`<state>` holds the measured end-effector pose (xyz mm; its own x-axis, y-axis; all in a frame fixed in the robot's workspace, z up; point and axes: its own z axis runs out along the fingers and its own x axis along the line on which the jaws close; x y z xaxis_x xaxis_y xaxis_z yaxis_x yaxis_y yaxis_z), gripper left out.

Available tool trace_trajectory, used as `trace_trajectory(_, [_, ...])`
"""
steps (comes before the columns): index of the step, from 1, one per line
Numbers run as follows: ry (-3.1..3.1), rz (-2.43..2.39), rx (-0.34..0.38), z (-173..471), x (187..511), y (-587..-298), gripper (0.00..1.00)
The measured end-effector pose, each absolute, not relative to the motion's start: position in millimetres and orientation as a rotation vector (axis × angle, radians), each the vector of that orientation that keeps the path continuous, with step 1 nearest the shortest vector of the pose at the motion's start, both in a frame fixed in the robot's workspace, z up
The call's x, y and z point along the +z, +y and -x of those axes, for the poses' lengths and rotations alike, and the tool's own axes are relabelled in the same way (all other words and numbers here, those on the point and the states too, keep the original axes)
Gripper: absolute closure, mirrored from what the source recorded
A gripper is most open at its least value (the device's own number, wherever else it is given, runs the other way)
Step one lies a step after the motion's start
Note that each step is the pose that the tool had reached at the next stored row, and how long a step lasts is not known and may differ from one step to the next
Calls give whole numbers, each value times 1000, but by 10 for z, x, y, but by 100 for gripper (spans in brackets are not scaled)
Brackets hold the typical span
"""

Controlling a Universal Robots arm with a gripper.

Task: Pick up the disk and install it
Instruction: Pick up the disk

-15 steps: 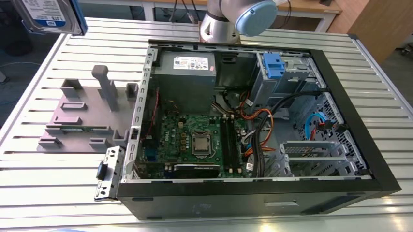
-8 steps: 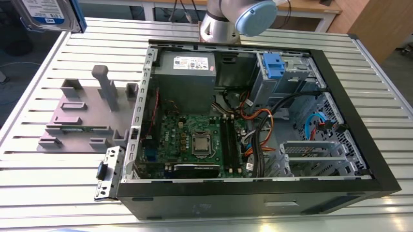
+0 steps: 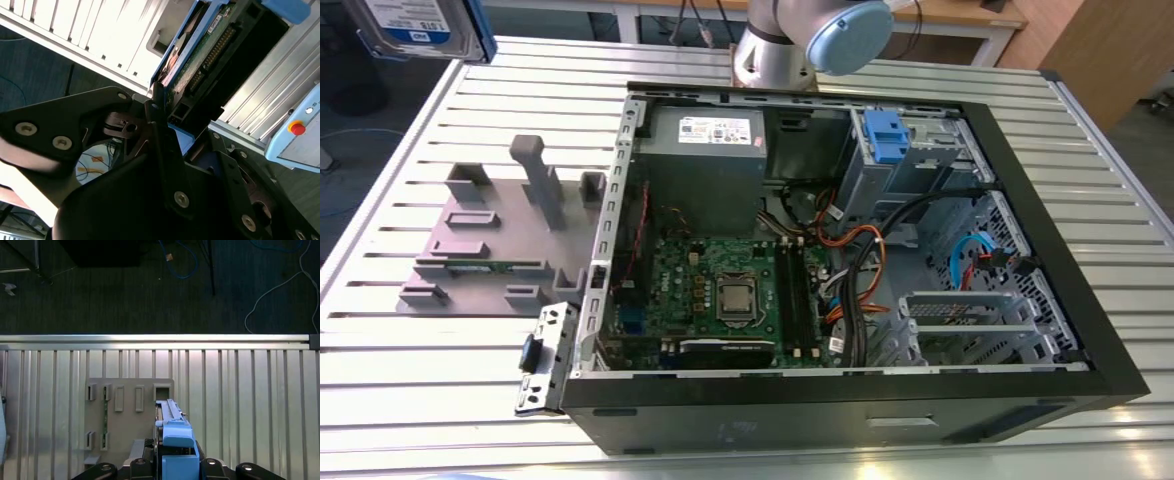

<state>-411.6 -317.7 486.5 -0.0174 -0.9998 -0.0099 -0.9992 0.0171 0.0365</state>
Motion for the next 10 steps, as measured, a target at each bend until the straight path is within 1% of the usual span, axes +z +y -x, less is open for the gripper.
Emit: trace_trajectory(10, [-2227,-2189,-52,4116,4937,-3177,63])
